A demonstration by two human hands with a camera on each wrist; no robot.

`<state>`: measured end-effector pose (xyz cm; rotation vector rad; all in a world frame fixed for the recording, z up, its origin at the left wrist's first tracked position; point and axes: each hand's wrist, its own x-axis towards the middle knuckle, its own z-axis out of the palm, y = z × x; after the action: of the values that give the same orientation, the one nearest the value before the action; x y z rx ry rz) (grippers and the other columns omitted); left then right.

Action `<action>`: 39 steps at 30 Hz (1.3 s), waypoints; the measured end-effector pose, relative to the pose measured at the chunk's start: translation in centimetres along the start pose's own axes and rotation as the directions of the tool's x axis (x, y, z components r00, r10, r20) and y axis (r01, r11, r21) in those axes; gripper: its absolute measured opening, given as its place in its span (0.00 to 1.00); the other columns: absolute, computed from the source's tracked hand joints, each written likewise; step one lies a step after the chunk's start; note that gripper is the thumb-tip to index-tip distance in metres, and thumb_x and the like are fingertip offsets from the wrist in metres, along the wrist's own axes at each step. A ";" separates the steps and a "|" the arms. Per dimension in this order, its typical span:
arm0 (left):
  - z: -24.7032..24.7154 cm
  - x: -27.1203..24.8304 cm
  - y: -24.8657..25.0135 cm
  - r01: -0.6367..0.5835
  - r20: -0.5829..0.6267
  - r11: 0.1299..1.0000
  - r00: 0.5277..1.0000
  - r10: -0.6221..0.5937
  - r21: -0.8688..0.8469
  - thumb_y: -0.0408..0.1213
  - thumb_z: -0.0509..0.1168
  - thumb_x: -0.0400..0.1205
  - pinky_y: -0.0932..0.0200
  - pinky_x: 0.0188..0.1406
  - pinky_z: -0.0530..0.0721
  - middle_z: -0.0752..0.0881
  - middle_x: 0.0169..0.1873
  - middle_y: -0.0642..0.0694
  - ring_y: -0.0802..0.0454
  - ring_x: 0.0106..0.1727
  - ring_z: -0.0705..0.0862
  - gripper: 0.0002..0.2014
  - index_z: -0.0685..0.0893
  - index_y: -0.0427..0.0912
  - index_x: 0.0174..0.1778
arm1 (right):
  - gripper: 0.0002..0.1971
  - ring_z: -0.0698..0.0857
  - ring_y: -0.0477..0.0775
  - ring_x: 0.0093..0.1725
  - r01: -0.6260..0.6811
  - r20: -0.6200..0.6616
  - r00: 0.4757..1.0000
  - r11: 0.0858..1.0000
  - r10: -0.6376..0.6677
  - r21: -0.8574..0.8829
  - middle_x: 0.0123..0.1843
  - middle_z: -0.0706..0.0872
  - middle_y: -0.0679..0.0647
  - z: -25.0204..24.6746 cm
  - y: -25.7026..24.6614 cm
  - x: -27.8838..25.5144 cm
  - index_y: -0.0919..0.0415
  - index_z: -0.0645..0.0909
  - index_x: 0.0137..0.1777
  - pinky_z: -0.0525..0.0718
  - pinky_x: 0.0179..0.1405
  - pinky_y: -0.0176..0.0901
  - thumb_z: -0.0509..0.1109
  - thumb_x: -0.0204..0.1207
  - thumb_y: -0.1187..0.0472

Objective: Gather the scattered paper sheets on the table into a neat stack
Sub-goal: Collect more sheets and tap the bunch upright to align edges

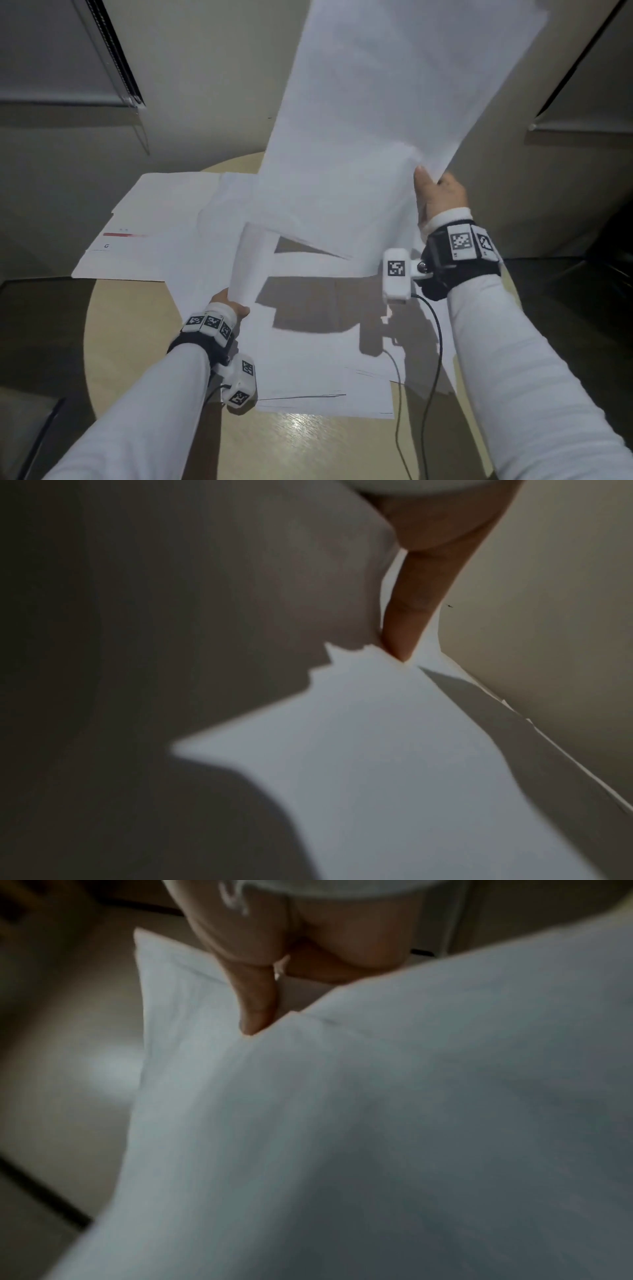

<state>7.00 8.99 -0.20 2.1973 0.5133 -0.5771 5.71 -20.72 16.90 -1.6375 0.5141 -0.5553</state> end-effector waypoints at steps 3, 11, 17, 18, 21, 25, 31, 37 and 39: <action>-0.1 0.0 -0.2 0.011 0.015 0.999 1.000 -0.010 -0.043 0.23 0.66 0.76 0.45 0.64 0.76 0.81 0.63 0.28 0.31 0.65 0.79 0.23 0.74 0.28 0.68 | 0.19 0.80 0.50 0.40 -0.142 0.082 0.980 0.926 0.181 -0.350 0.40 0.79 0.57 1.1 3.4 0.2 0.66 0.77 0.50 0.79 0.40 0.33 0.58 0.83 0.47; -0.7 0.6 -0.3 0.105 0.031 0.980 0.994 -0.102 -0.167 0.28 0.53 0.86 0.53 0.57 0.72 0.75 0.70 0.32 0.39 0.64 0.76 0.20 0.67 0.29 0.75 | 0.21 0.81 0.66 0.60 -0.335 0.220 0.801 0.722 0.556 -0.606 0.61 0.82 0.61 4.4 12.9 -6.1 0.68 0.72 0.71 0.80 0.64 0.54 0.62 0.78 0.66; -0.7 0.7 -0.3 0.237 0.197 0.829 0.968 -0.156 -0.507 0.61 0.48 0.83 0.46 0.78 0.60 0.62 0.80 0.41 0.41 0.82 0.60 0.34 0.59 0.43 0.81 | 0.25 0.80 0.59 0.48 -0.301 0.246 0.812 0.741 0.529 -0.600 0.54 0.83 0.60 5.0 14.7 -6.6 0.60 0.74 0.68 0.79 0.47 0.43 0.58 0.71 0.77; -0.7 0.4 -0.2 0.194 0.197 0.848 0.974 -0.108 -0.494 0.57 0.49 0.84 0.49 0.78 0.63 0.67 0.78 0.43 0.43 0.80 0.64 0.32 0.62 0.41 0.80 | 0.24 0.80 0.60 0.47 -0.301 0.229 0.816 0.729 0.530 -0.615 0.52 0.84 0.60 5.2 14.6 -6.7 0.60 0.75 0.66 0.80 0.46 0.44 0.57 0.71 0.75; -0.7 0.9 -0.6 0.132 0.208 0.897 0.977 -0.046 -0.422 0.31 0.62 0.82 0.61 0.55 0.82 0.87 0.48 0.40 0.49 0.58 0.85 0.16 0.76 0.31 0.66 | 0.19 0.83 0.64 0.50 -0.242 0.240 0.813 0.682 0.531 -0.691 0.52 0.84 0.63 5.8 14.3 -6.9 0.63 0.77 0.62 0.83 0.52 0.49 0.58 0.73 0.71; -1.2 1.5 -1.2 -0.016 0.097 0.976 0.995 0.038 -0.219 0.19 0.70 0.72 0.54 0.54 0.73 0.83 0.58 0.31 0.45 0.54 0.76 0.25 0.76 0.26 0.66 | 0.12 0.78 0.58 0.45 -0.198 0.291 0.778 0.657 0.557 -0.727 0.46 0.80 0.58 5.9 14.2 -6.7 0.59 0.77 0.52 0.77 0.45 0.41 0.62 0.72 0.72; -4.0 0.0 1.6 -0.258 0.057 0.815 0.941 0.334 -0.518 0.24 0.73 0.60 0.56 0.50 0.77 0.83 0.45 0.45 0.46 0.57 0.78 0.31 0.78 0.32 0.62 | 0.25 0.86 0.61 0.51 -0.400 0.368 0.797 0.875 0.479 -0.272 0.54 0.85 0.62 4.5 13.3 -4.8 0.70 0.76 0.64 0.84 0.49 0.49 0.77 0.67 0.68; -5.7 -2.0 6.5 -0.363 0.080 0.665 0.840 0.536 -0.653 0.27 0.69 0.59 0.70 0.35 0.87 0.84 0.42 0.49 0.54 0.44 0.83 0.30 0.75 0.37 0.60 | 0.14 0.89 0.47 0.30 -0.412 0.345 0.856 0.911 0.385 0.007 0.29 0.90 0.50 4.6 9.3 -2.7 0.73 0.80 0.51 0.89 0.37 0.37 0.77 0.67 0.70; -6.3 -2.3 8.0 -0.417 0.111 0.667 0.793 0.599 -0.618 0.30 0.72 0.61 0.69 0.41 0.88 0.88 0.39 0.55 0.58 0.43 0.86 0.28 0.78 0.39 0.58 | 0.06 0.83 0.37 0.19 -0.359 0.279 0.900 0.932 0.335 0.038 0.17 0.84 0.44 4.7 7.2 -2.0 0.68 0.79 0.39 0.83 0.23 0.28 0.70 0.72 0.78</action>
<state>10.84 8.65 9.50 1.5228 -0.1256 -0.3719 6.89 -16.80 9.04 -1.4625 0.5554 -0.0844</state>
